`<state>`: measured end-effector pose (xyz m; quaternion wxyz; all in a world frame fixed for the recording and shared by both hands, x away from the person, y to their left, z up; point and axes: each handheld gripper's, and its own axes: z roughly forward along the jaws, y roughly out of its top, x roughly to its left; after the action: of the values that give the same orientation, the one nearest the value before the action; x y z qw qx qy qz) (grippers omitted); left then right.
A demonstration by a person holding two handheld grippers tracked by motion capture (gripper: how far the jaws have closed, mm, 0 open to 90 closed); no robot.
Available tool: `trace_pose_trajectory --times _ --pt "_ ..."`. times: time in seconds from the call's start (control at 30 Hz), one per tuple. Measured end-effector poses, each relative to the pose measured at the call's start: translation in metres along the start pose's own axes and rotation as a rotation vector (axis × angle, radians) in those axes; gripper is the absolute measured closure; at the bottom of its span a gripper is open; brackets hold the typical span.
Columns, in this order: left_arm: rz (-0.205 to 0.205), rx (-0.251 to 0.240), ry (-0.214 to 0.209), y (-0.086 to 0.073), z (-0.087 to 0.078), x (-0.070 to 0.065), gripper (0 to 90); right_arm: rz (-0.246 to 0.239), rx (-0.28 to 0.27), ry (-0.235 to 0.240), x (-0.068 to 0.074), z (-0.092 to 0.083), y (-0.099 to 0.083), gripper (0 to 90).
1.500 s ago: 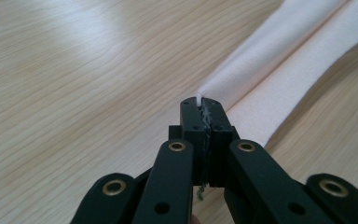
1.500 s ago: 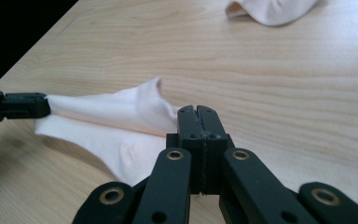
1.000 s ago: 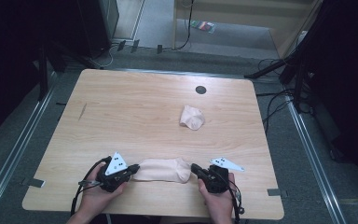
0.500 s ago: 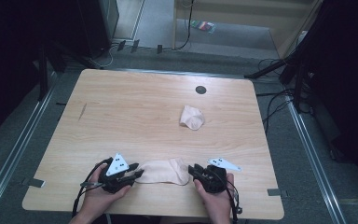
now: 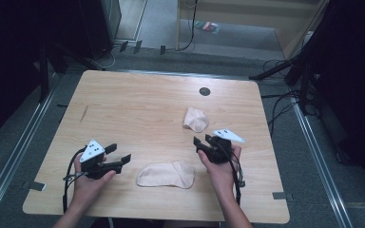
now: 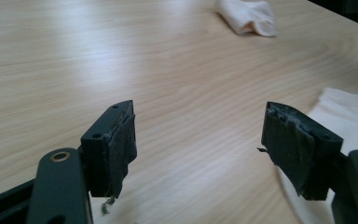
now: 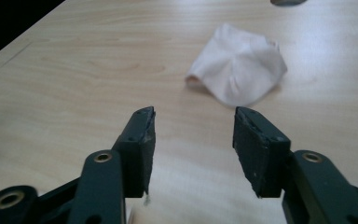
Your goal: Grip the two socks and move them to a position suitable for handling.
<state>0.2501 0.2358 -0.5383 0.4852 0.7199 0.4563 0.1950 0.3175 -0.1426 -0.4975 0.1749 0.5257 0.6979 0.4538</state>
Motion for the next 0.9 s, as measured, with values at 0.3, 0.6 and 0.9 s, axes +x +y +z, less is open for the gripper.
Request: trace_pose_trajectory --times 0.3,0.6,0.9 --pt "-0.090 0.014 0.025 -0.005 0.002 0.017 27.1 -0.067 0.076 -0.112 -0.001 0.069 0.036 37.0" --pt "-0.079 0.023 0.033 -0.007 0.005 0.015 26.6 -0.038 0.178 -0.230 -0.016 0.128 0.044 28.4" --pt "-0.088 0.024 0.036 -0.007 0.005 0.016 26.7 -0.012 0.204 -0.228 -0.017 0.127 0.042 80.4"
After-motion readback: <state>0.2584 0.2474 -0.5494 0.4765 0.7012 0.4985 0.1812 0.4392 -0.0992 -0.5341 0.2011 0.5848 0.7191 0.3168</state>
